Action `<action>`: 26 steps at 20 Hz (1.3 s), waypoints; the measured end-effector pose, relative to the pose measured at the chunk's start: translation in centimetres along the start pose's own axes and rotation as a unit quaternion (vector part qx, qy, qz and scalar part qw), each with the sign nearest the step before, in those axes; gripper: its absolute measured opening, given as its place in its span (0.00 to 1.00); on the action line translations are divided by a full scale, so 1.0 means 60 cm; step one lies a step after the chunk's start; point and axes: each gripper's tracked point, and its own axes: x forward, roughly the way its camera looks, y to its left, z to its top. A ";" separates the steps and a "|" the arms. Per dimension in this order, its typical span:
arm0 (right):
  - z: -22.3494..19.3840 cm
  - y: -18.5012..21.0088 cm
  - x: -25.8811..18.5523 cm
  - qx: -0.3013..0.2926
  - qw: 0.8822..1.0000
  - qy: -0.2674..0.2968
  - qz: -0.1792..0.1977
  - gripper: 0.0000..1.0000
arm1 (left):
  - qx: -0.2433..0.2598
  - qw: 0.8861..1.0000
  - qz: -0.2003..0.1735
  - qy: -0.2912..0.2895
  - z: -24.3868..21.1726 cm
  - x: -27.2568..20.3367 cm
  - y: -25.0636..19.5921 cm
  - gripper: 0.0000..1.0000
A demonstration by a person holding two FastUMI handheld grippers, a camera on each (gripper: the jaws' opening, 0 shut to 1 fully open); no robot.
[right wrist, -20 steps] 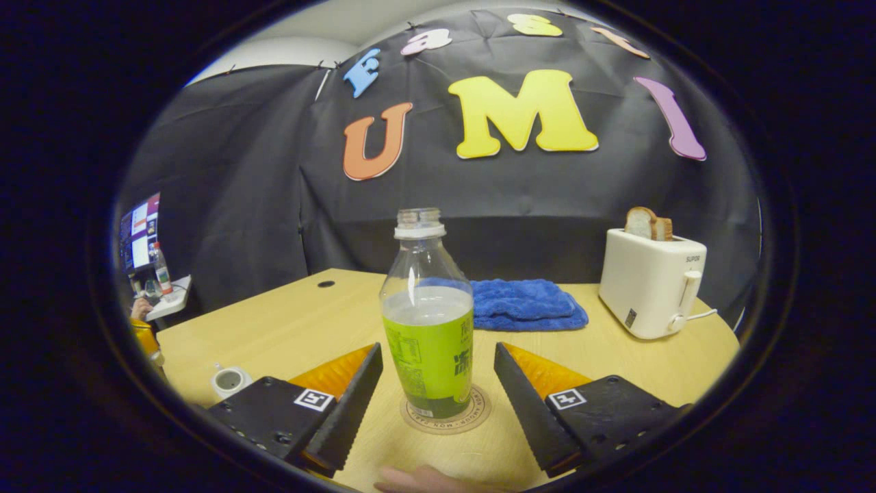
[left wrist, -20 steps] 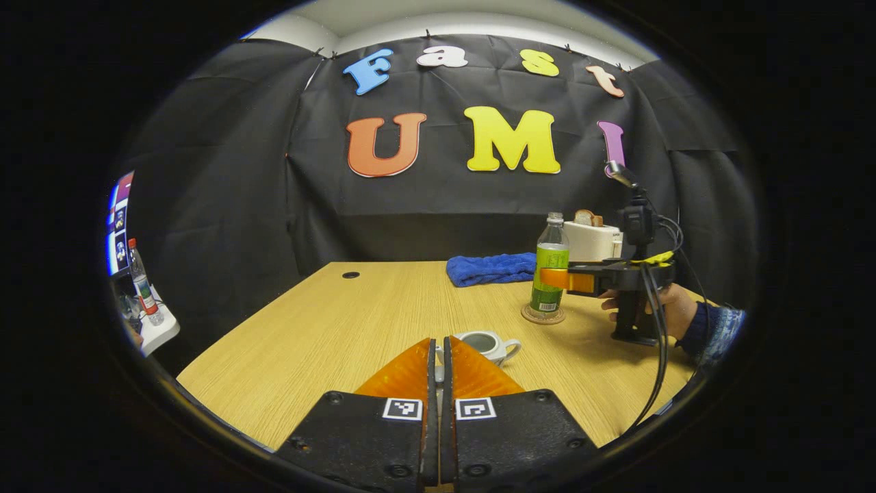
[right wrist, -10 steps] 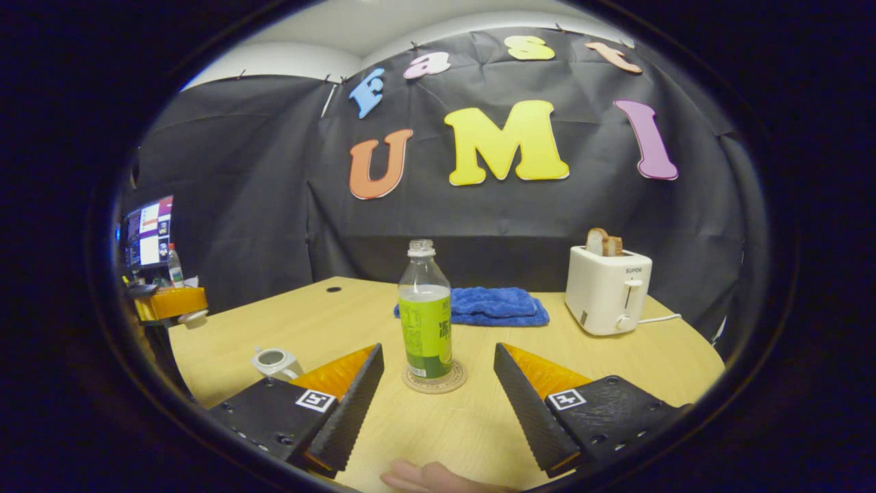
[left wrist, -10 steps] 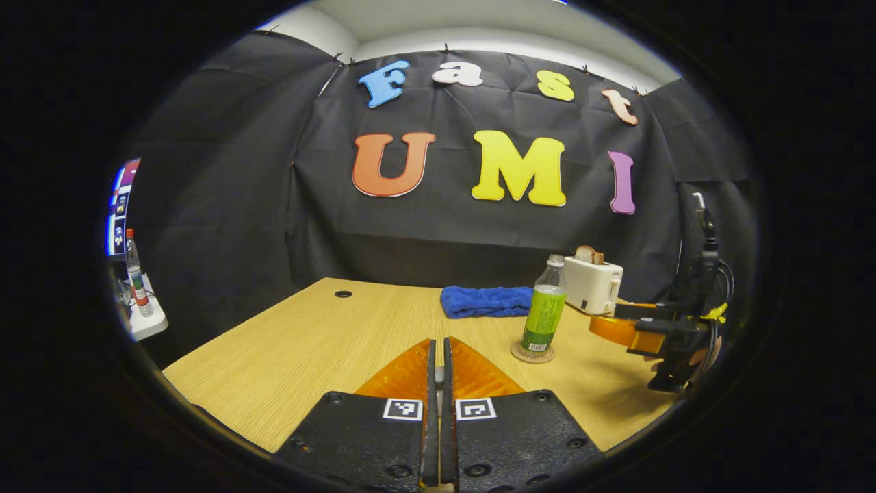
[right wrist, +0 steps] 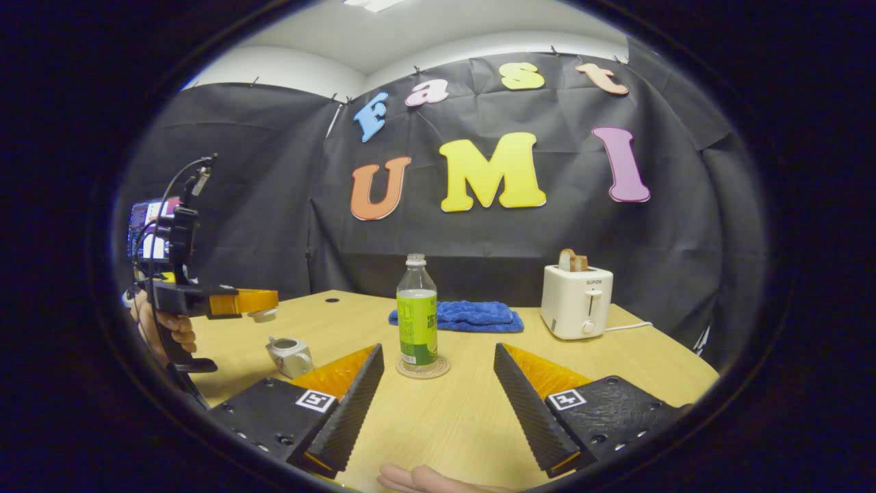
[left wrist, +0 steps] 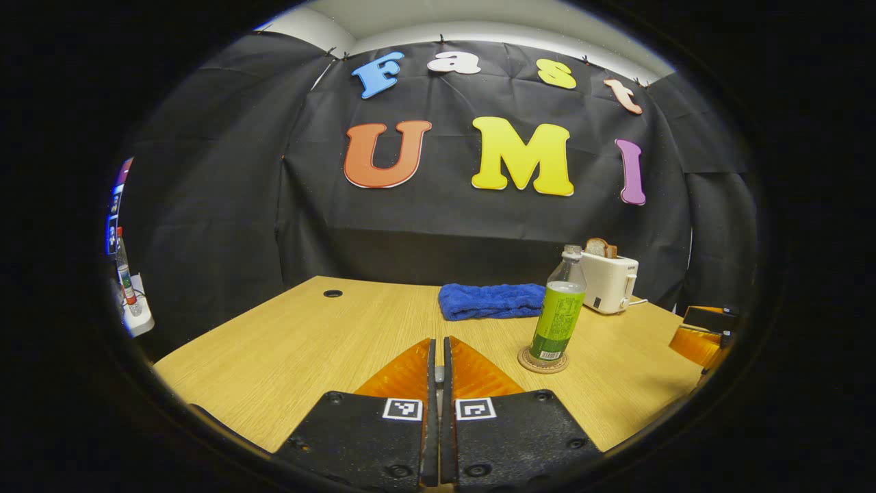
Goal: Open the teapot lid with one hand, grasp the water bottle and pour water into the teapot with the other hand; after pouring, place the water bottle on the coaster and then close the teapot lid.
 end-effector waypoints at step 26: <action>-0.010 -0.062 -0.112 0.025 0.996 0.016 -0.079 0.93 | 0.006 1.000 0.017 0.016 0.004 -0.027 -0.014 0.73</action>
